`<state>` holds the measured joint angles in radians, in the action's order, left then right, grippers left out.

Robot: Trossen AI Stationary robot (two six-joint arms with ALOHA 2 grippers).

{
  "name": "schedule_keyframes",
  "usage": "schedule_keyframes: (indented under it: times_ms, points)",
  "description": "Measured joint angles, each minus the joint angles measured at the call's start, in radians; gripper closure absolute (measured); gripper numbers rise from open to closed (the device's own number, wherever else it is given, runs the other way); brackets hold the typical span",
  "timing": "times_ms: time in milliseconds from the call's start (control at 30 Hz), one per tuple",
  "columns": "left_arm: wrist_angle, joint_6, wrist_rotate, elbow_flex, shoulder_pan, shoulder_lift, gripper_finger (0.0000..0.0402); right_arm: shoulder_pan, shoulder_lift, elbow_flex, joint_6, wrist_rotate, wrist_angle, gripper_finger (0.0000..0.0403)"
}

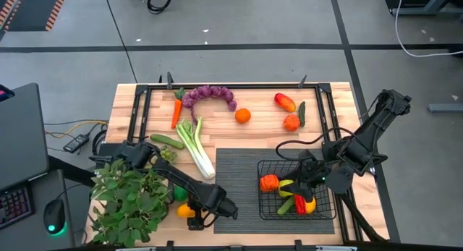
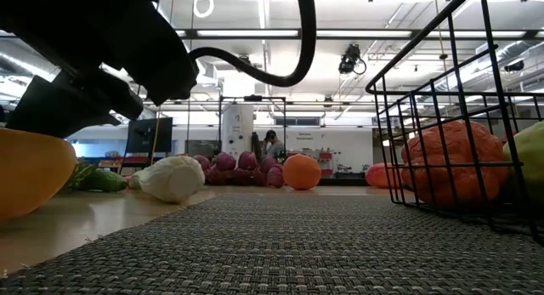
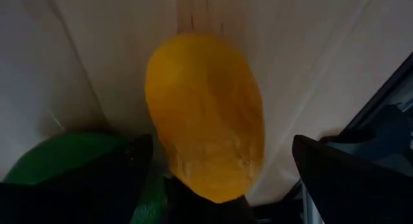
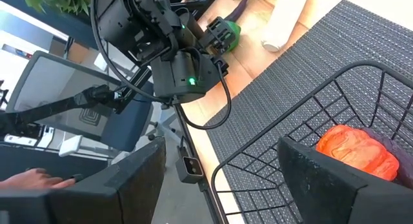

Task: Build produce basket
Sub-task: Put the bottom mango into the wire basket

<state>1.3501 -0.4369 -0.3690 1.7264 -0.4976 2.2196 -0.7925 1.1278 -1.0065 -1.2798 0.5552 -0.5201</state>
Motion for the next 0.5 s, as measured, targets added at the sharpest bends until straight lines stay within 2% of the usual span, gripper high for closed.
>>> schedule_keyframes:
  times_ms: [267,500]
  points:
    - [-0.003,0.005,0.052,0.000,-0.001,0.000,0.0030,0.000,0.000,0.000,-0.002,0.000,0.002,0.0104]
    - [-0.005,0.009,0.098,0.000,-0.002,0.000,0.0096,0.000,0.000,0.000,-0.008,0.000,0.002,0.0104]
